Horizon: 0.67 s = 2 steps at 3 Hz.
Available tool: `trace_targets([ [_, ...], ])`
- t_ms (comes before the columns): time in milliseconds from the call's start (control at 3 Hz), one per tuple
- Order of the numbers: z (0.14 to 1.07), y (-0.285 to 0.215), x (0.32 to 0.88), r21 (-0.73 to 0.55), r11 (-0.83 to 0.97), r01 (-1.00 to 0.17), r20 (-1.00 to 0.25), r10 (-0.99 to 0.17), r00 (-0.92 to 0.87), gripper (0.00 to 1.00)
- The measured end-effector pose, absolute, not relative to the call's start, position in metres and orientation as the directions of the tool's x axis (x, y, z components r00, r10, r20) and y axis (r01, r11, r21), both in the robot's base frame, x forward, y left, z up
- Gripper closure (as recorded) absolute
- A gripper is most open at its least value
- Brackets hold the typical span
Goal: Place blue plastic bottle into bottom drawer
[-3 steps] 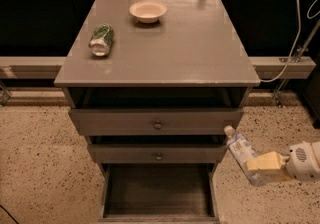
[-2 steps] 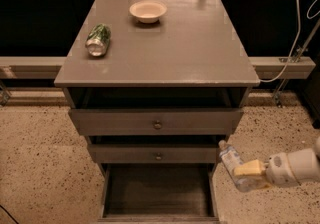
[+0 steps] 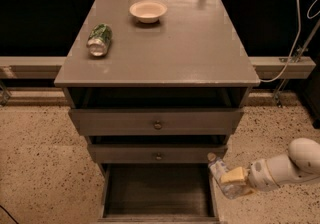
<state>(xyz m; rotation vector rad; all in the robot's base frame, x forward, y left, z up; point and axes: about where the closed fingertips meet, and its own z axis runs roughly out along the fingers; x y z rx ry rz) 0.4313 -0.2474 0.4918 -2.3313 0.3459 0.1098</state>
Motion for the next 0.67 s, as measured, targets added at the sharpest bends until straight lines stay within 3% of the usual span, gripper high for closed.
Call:
trace_targets([
  [667, 0.416, -0.198, 0.412, -0.735, -0.592, -0.331, -0.352, -0.084, 0.932, 1.0],
])
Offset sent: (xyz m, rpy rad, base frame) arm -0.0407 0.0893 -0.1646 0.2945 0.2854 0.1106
